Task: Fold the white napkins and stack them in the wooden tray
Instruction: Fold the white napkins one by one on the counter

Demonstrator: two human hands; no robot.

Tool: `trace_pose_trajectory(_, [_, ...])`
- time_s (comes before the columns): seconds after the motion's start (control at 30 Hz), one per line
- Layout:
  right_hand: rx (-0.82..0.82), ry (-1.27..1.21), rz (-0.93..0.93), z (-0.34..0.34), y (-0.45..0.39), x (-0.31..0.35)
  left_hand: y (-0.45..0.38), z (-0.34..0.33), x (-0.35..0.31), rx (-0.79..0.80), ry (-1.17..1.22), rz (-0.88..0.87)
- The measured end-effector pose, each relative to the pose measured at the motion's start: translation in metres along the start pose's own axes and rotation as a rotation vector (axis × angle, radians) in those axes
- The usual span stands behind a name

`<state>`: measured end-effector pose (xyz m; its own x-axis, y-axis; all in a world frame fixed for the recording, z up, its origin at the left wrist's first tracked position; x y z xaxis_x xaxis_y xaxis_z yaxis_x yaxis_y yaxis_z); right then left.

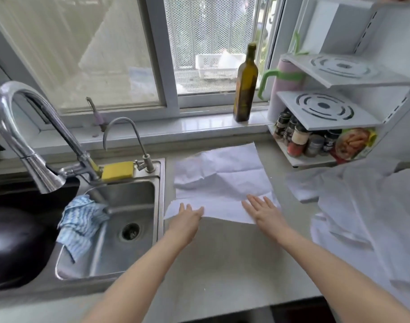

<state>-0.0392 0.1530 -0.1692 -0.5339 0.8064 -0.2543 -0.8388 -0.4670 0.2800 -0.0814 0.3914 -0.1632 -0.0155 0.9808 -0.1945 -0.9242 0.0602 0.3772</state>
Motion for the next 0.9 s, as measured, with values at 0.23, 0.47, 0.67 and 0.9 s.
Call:
trace_pose_trajectory(0.23, [0.378,-0.12,0.185,-0.041,0.031,0.014,0.021,-0.053,-0.009,0.329,0.045,0.052])
trace_pose_trajectory(0.47, [0.757,-0.288,0.226,-0.007,0.048,0.01,0.039,-0.028,-0.023,0.763,0.016,0.102])
trace_pose_trajectory(0.67, [0.945,-0.251,0.194,0.005,0.056,0.008,0.058,-0.021,-0.021,1.016,0.276,0.308])
trace_pose_trajectory(0.9, [0.598,-0.498,0.034,-0.004,0.027,-0.006,0.022,-0.008,-0.006,0.457,0.198,0.117])
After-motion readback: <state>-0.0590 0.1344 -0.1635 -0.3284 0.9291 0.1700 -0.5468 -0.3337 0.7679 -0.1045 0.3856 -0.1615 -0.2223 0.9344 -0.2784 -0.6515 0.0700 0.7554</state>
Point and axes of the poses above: each hand's wrist, its own y-axis away from the middle knuckle, its own z-axis out of the back of the hand, x = y × z, the point moved 2 cm from there along -y, towards the middle knuckle, and after that the axes turned 8 degrees about y, right-handed, at the moved point
